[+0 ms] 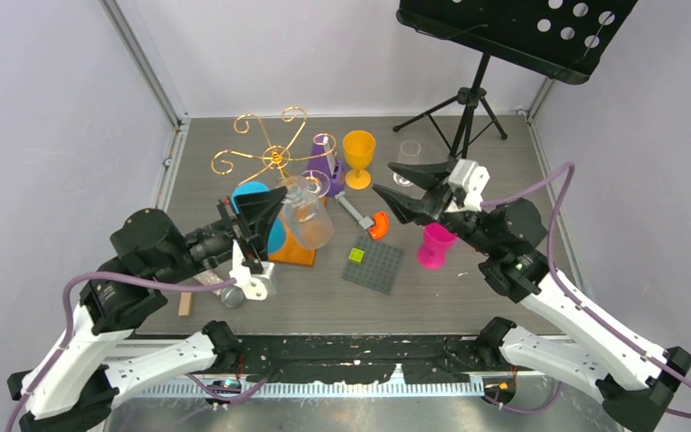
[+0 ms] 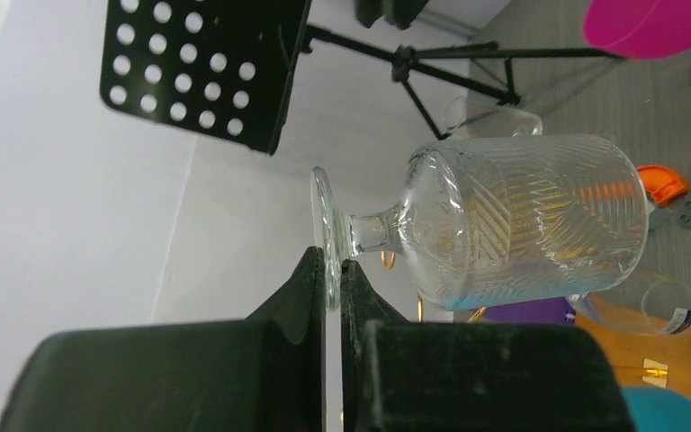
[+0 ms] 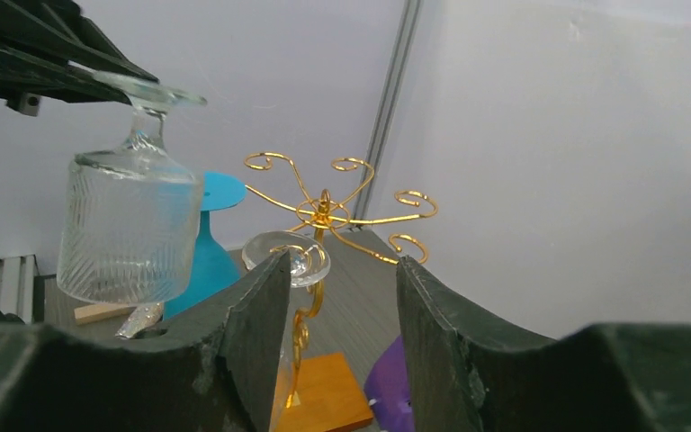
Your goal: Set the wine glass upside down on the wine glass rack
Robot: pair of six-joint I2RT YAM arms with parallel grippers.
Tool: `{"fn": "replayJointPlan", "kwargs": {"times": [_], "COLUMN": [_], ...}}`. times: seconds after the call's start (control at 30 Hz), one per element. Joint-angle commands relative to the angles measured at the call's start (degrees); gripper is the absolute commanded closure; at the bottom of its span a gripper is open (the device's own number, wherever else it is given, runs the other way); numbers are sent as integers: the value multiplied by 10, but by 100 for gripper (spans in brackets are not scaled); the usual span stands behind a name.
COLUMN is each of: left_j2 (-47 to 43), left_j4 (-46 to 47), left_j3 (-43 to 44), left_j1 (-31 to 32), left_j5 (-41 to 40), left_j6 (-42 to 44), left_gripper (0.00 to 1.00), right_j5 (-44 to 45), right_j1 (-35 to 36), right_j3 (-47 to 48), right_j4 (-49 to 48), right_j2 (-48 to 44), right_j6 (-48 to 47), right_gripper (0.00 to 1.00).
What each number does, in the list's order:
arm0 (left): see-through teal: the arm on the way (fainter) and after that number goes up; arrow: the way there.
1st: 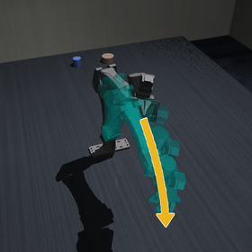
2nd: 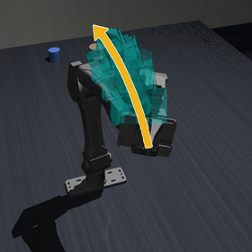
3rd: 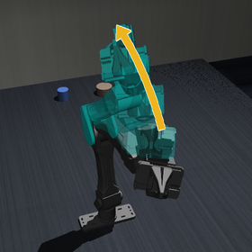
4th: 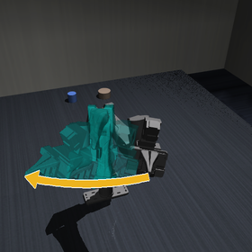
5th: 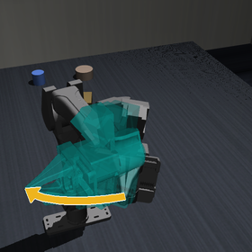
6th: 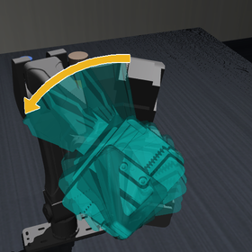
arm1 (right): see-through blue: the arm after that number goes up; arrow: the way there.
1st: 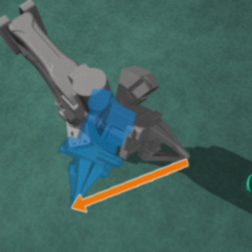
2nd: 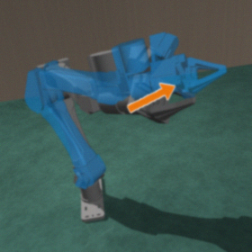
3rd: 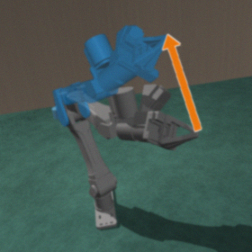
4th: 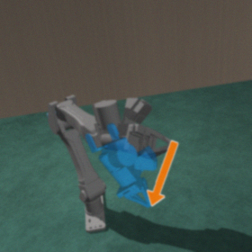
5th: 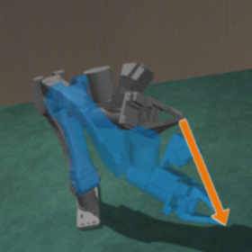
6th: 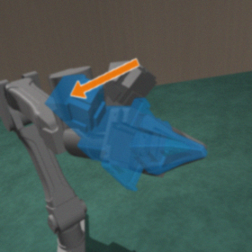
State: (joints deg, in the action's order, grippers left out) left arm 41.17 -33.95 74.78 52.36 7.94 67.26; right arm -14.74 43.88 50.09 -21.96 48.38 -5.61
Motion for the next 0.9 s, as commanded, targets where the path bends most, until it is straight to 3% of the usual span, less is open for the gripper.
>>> {"fn": "replayJointPlan", "kwargs": {"times": [0.0,0.17,0.27,0.4,0.87], "left_j2": [13,46,59,81,133], "left_j4": [42,-1,-2,-15,-41], "left_j3": [51,91,103,121,129], "left_j1": [-2,-1,-1,-1,-1], "left_j5": [136,219,247,280,394], "left_j6": [25,5,-16,-36,-60], "left_gripper": [100,100,100,100,100], "right_j5": [-71,-208,-248,-275,-356], "right_j1": [3,3,3,3,5], "right_j3": [38,55,65,66,116], "right_j4": [23,122,189,233,275], "right_j2": [-57,-88,-97,-96,-47], "right_j6": [-153,-313,-438,-529,-568], "right_gripper": [48,48,50,51,51]}}
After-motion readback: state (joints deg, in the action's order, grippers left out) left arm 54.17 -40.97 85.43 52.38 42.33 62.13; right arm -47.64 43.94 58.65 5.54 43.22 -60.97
